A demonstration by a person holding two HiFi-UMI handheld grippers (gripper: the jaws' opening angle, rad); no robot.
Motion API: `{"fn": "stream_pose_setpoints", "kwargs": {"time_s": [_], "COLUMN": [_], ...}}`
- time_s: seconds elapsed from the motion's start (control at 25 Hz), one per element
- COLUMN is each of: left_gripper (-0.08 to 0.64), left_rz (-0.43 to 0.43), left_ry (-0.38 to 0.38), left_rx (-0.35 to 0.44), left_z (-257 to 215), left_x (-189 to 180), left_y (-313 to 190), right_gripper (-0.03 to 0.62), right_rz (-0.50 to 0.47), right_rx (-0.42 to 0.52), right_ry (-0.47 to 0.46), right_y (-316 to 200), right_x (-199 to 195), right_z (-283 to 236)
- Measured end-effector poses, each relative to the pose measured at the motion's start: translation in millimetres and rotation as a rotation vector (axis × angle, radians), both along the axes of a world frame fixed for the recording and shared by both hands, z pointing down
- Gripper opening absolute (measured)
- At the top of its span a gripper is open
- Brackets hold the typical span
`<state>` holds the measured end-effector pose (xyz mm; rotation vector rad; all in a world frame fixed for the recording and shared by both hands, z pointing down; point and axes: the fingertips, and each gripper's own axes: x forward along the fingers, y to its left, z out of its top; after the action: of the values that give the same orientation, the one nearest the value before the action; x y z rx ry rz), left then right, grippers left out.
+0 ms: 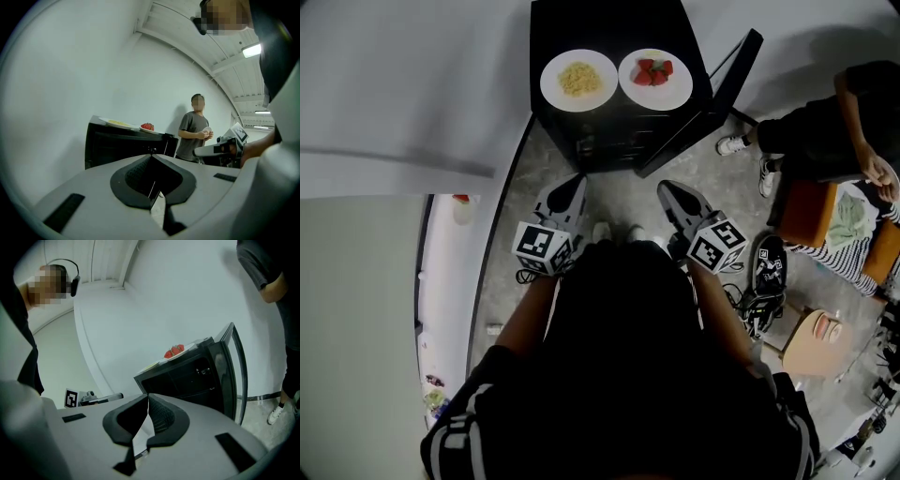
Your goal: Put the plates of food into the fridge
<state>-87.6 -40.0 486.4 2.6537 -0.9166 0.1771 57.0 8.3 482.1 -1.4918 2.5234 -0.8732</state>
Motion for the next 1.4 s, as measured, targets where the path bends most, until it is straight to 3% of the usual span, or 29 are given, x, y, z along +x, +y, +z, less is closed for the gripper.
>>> {"fn": "stream_pose_setpoints", "kwargs": {"time_s": [0.2,0.72,0.92,1.2,1.4], "left_gripper": [0.021,0.021,0.021,0.021,0.021], "left_rz": [-0.008,-0.116,-0.156,-0.153,-0.123], "left_ry": [-0.023,-0.067,-0.077,-0.078,-0.08], "left_rx": [-0.01,-0.011,-0.007,-0.01,-0.011], "left_z": [0.5,-7.6,-7.8,-7.5,-2.8], "left_x": [13.0,42.9,43.1,45.8,46.9], "left_y": [-3.9,-18.6,-18.5,-24.9,-33.3], "right_gripper": [0.025,0.025,0.025,0.026,0.026], "right_rz": [-0.007,-0.102,-0.095,-0.072,-0.016], "right_rx": [-0.002,-0.01,-0.024,-0.05,-0.086], "right_ry": [-0.017,-0.102,-0.141,-0.23,-0.378], "right_y": [-6.9,-37.9,-53.4,-69.4,-82.7], "right_x": [13.5,48.8,55.6,55.2,55.3], "right_z": [-1.1,5.6,5.1,0.8,-1.5]}}
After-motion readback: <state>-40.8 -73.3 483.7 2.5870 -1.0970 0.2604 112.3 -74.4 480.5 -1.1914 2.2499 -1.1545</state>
